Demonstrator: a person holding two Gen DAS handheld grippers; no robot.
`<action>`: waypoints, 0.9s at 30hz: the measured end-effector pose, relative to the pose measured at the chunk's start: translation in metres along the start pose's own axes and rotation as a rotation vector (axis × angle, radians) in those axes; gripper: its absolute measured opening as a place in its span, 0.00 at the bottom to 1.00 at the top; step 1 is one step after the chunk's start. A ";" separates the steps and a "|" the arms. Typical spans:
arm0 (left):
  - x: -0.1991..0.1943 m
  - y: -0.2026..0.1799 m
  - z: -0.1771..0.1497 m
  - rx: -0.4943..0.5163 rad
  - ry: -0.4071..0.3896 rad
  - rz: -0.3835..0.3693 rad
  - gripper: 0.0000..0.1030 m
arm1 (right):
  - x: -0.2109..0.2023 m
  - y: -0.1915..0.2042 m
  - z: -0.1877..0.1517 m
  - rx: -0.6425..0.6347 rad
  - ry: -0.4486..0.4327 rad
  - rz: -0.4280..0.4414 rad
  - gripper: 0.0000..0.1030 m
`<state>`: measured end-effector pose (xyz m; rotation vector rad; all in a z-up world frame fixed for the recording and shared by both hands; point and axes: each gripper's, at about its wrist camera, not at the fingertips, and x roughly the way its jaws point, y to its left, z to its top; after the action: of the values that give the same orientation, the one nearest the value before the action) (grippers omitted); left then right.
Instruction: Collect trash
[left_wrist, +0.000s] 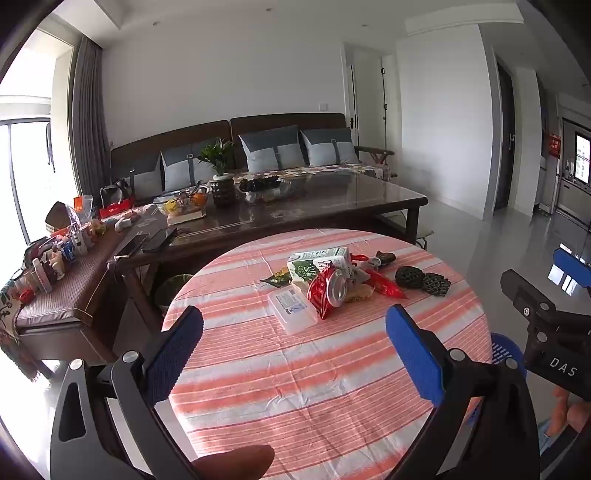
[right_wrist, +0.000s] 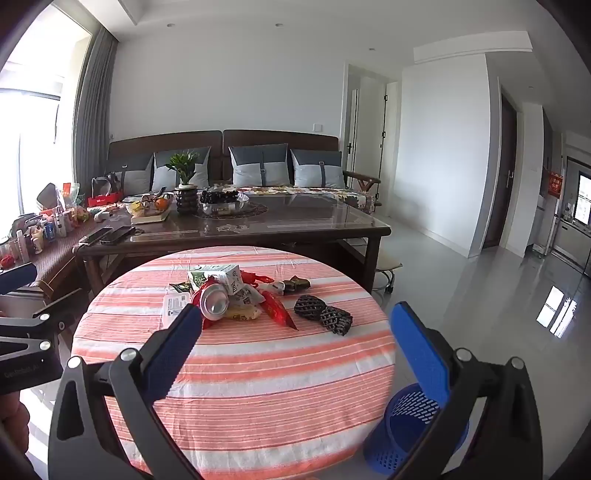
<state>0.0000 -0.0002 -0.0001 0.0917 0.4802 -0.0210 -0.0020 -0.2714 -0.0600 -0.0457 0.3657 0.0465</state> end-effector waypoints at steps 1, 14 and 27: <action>0.000 0.000 0.000 -0.007 0.006 -0.004 0.95 | 0.000 0.000 0.000 0.001 0.001 0.000 0.96; 0.000 0.000 0.000 -0.001 0.019 -0.005 0.95 | -0.001 -0.001 -0.001 0.002 -0.002 0.001 0.96; 0.001 0.000 0.001 0.001 0.025 -0.005 0.95 | -0.004 -0.004 0.000 0.003 -0.001 0.002 0.96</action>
<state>0.0008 -0.0005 0.0001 0.0922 0.5054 -0.0251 -0.0050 -0.2755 -0.0584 -0.0425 0.3645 0.0475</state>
